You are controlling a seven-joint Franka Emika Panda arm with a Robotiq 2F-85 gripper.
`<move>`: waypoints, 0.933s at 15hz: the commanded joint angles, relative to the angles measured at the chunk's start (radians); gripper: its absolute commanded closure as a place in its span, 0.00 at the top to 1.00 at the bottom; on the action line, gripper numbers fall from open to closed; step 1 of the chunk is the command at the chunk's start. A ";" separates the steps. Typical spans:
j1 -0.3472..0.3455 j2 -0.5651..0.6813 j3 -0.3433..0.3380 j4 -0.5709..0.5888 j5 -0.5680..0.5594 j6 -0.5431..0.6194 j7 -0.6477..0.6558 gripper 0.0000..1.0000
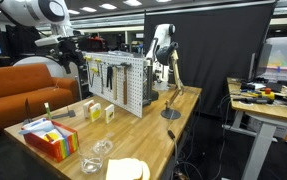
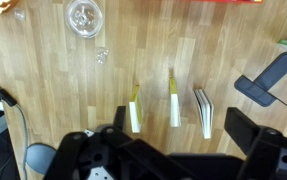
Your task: Take the book at the far right and place it in the box
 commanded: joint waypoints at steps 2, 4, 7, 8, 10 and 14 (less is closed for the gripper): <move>0.028 0.053 -0.027 0.044 -0.012 -0.001 0.012 1.00; 0.029 0.055 -0.027 0.057 -0.012 -0.004 0.012 1.00; 0.029 0.050 -0.027 0.057 -0.013 -0.006 0.012 1.00; 0.027 0.059 -0.030 0.063 -0.010 0.002 0.018 1.00; 0.027 0.096 -0.047 0.077 -0.046 0.060 0.021 1.00; 0.026 0.244 -0.091 0.151 -0.062 0.156 -0.023 1.00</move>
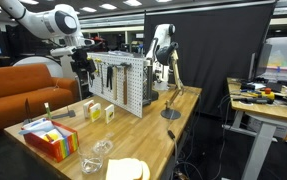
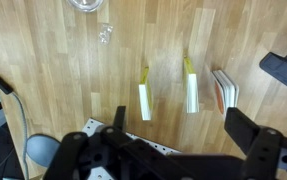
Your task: Take the book at the far right and place it in the box
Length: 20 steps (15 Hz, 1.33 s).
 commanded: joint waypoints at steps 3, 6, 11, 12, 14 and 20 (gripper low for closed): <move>0.026 0.236 -0.056 0.166 -0.002 0.079 -0.050 1.00; 0.038 0.354 -0.089 0.270 0.001 0.074 -0.067 1.00; 0.042 0.479 -0.122 0.413 0.015 0.047 -0.099 1.00; 0.042 0.494 -0.125 0.428 0.018 0.044 -0.102 1.00; 0.041 0.518 -0.128 0.452 0.021 0.034 -0.109 1.00; 0.033 0.578 -0.123 0.489 0.042 -0.001 -0.124 1.00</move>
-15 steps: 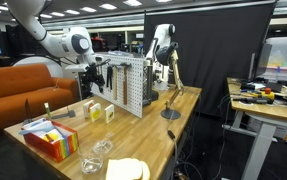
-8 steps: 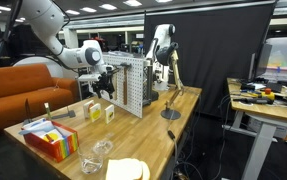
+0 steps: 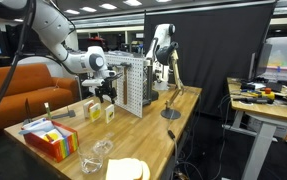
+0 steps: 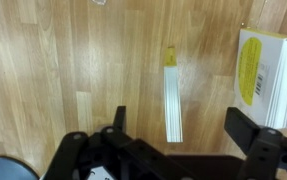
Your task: Take the book at the far right and place it in the box
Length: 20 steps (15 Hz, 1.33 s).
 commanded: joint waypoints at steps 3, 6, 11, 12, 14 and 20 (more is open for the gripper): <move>0.004 0.052 0.001 0.056 0.051 -0.068 -0.045 0.97; 0.001 0.073 -0.002 0.078 0.070 -0.077 -0.047 0.68; -0.001 0.089 -0.015 0.106 0.076 -0.078 -0.047 0.33; 0.000 0.084 -0.017 0.100 0.073 -0.076 -0.048 0.26; 0.001 0.056 -0.013 0.069 0.075 -0.066 -0.048 0.12; -0.016 -0.120 0.034 -0.047 0.166 -0.053 -0.075 0.03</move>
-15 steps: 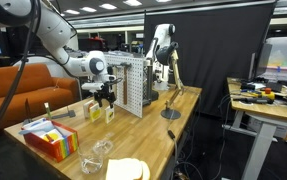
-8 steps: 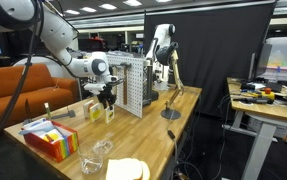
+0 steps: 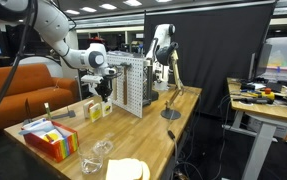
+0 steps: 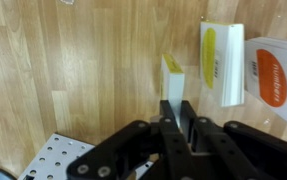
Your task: Take the book at the far right and place it in the box
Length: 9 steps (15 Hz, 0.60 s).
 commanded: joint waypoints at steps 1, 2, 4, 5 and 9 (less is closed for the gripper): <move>-0.011 -0.167 0.013 -0.131 0.032 -0.020 -0.020 0.03; -0.001 -0.221 0.000 -0.171 0.015 -0.023 -0.005 0.03; 0.015 -0.332 -0.028 -0.255 -0.025 -0.045 0.032 0.03; 0.018 -0.390 -0.034 -0.299 -0.043 -0.065 0.047 0.03; 0.013 -0.611 -0.015 -0.488 -0.098 -0.136 0.105 0.03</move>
